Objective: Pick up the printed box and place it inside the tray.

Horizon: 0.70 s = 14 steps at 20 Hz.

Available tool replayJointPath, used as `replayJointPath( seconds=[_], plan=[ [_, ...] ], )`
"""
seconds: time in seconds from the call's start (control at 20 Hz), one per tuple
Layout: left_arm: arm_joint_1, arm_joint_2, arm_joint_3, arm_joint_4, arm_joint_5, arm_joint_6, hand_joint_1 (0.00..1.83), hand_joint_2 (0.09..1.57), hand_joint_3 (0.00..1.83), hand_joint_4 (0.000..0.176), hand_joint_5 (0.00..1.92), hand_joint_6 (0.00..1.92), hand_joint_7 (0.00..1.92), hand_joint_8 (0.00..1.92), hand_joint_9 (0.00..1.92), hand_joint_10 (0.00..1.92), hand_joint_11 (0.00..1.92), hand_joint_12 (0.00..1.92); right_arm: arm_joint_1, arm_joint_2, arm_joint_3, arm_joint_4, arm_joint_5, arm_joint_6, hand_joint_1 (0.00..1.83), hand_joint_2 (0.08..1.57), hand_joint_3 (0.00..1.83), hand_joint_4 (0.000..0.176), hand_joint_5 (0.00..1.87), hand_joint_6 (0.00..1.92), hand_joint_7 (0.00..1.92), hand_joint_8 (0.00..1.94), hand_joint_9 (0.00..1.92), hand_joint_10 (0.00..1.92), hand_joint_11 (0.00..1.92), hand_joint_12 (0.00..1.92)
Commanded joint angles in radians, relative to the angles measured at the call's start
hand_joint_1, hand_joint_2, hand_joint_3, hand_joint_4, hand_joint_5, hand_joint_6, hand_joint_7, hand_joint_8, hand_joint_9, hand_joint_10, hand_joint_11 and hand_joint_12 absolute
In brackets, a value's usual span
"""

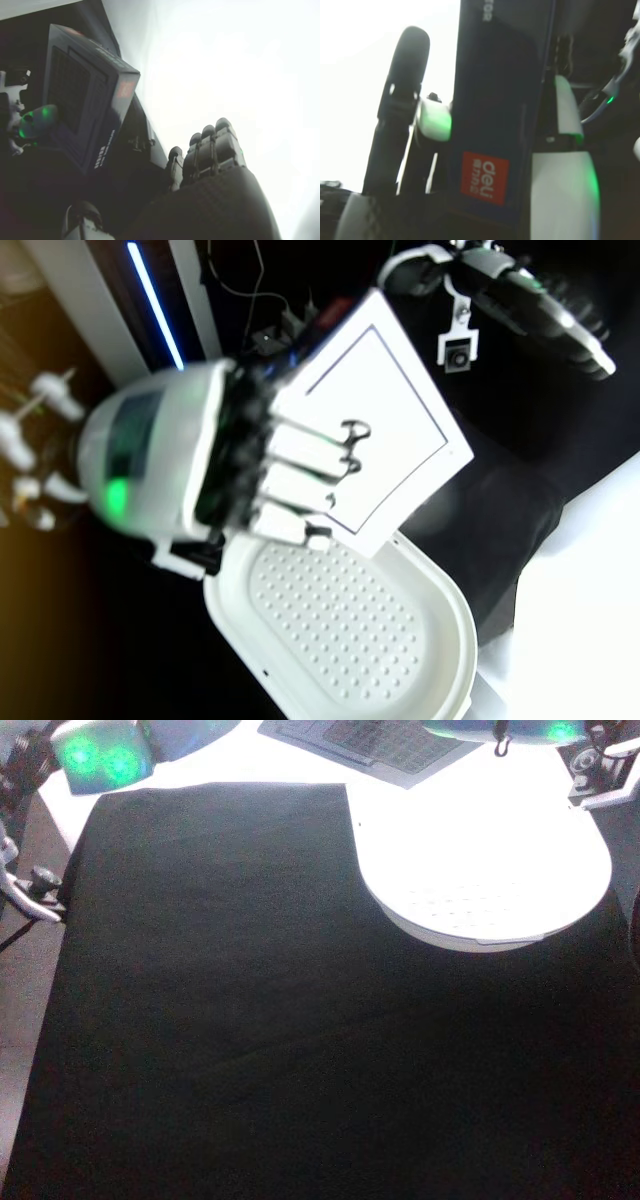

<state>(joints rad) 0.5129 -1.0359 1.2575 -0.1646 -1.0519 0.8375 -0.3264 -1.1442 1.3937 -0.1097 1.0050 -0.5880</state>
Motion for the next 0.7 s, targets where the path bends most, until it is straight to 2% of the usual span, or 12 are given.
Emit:
replayJointPath(
  seconds=[0.0, 0.05, 0.1, 0.15, 0.2, 0.25, 0.3, 0.4, 0.45, 0.55, 0.65],
  plan=[
    [0.000, 0.015, 0.001, -0.030, -0.139, -0.005, 0.07, 0.77, 0.00, 0.176, 0.00, 0.00, 0.00, 0.00, 0.00, 0.00, 0.00, 0.00, 0.014, 0.019, 0.002, 0.031, 0.096, -0.001, 1.19, 1.06, 0.00, 0.000, 1.09, 0.78, 1.17, 1.91, 1.45, 1.92, 1.50, 1.92],
    [0.011, 0.016, 0.000, -0.039, -0.148, -0.005, 0.06, 0.78, 0.00, 0.176, 0.00, 0.00, 0.00, 0.00, 0.00, 0.00, 0.00, 0.00, 0.014, 0.028, 0.002, 0.030, 0.087, -0.011, 1.19, 1.06, 0.00, 0.000, 1.09, 0.79, 1.14, 1.72, 1.38, 1.87, 1.40, 1.92],
    [0.026, 0.019, -0.003, -0.047, -0.158, -0.005, 0.05, 0.81, 0.00, 0.176, 0.00, 0.00, 0.00, 0.00, 0.00, 0.00, 0.00, 0.00, 0.014, 0.038, -0.004, 0.031, 0.075, -0.044, 1.19, 1.08, 0.00, 0.000, 1.06, 0.84, 1.12, 1.63, 1.34, 1.76, 1.31, 1.86],
    [0.037, 0.022, -0.007, -0.051, -0.167, -0.005, 0.05, 0.81, 0.00, 0.176, 0.00, 0.00, 0.00, 0.00, 0.00, 0.00, 0.00, 0.00, 0.014, 0.048, -0.014, 0.032, 0.061, -0.083, 1.19, 1.08, 0.00, 0.000, 1.06, 0.84, 1.12, 1.63, 1.34, 1.76, 1.31, 1.86],
    [0.057, 0.029, -0.013, -0.062, -0.185, -0.005, 0.05, 0.83, 0.01, 0.176, 0.00, 0.00, 0.00, 0.00, 0.00, 0.00, 0.00, 0.00, 0.031, 0.057, -0.036, 0.033, 0.030, -0.163, 1.18, 1.08, 0.00, 0.000, 1.04, 0.88, 1.11, 1.63, 1.35, 1.73, 1.32, 1.85],
    [0.077, 0.039, -0.022, -0.074, -0.207, -0.005, 0.08, 0.83, 0.01, 0.176, 0.00, 0.00, 0.00, 0.00, 0.00, 0.00, 0.00, 0.00, 0.050, 0.066, -0.059, 0.032, 0.000, -0.241, 1.18, 1.10, 0.00, 0.000, 1.01, 0.91, 1.09, 1.85, 1.36, 1.88, 1.40, 1.91],
    [0.092, 0.048, -0.031, -0.082, -0.222, -0.005, 0.03, 0.86, 0.02, 0.176, 0.00, 0.00, 0.00, 0.00, 0.00, 0.00, 0.00, 0.00, 0.066, 0.072, -0.077, 0.024, -0.020, -0.294, 1.17, 1.11, 0.00, 0.000, 0.98, 0.97, 1.04, 1.94, 1.32, 1.92, 1.42, 1.92],
    [0.121, 0.064, -0.048, -0.098, -0.252, -0.005, 0.04, 0.83, 0.00, 0.176, 0.00, 0.00, 0.00, 0.00, 0.00, 0.00, 0.00, 0.00, 0.099, 0.077, -0.116, 0.015, -0.063, -0.414, 1.16, 1.12, 0.00, 0.000, 0.96, 0.99, 0.90, 1.94, 1.12, 1.92, 1.25, 1.92],
    [0.128, 0.065, -0.051, -0.103, -0.260, -0.005, 0.08, 0.80, 0.00, 0.176, 0.00, 0.00, 0.00, 0.00, 0.00, 0.00, 0.00, 0.00, 0.106, 0.085, -0.131, 0.015, -0.076, -0.460, 1.16, 1.12, 0.00, 0.000, 0.96, 1.00, 0.89, 1.94, 1.10, 1.92, 1.22, 1.92],
    [0.144, 0.064, -0.053, -0.112, -0.270, -0.005, 0.09, 0.79, 0.00, 0.176, 0.00, 0.00, 0.00, 0.00, 0.00, 0.00, 0.00, 0.00, 0.110, 0.095, -0.143, 0.016, -0.089, -0.517, 1.16, 1.12, 0.00, 0.000, 0.97, 0.99, 0.93, 1.94, 1.09, 1.92, 1.21, 1.92],
    [0.172, 0.064, -0.057, -0.130, -0.291, -0.005, 0.02, 0.81, 0.00, 0.176, 0.00, 0.00, 0.00, 0.00, 0.00, 0.00, 0.00, 0.00, 0.113, 0.095, -0.146, 0.015, -0.104, -0.567, 1.15, 1.15, 0.00, 0.000, 0.91, 1.10, 0.88, 1.90, 0.96, 1.92, 1.06, 1.92]
  ],
)
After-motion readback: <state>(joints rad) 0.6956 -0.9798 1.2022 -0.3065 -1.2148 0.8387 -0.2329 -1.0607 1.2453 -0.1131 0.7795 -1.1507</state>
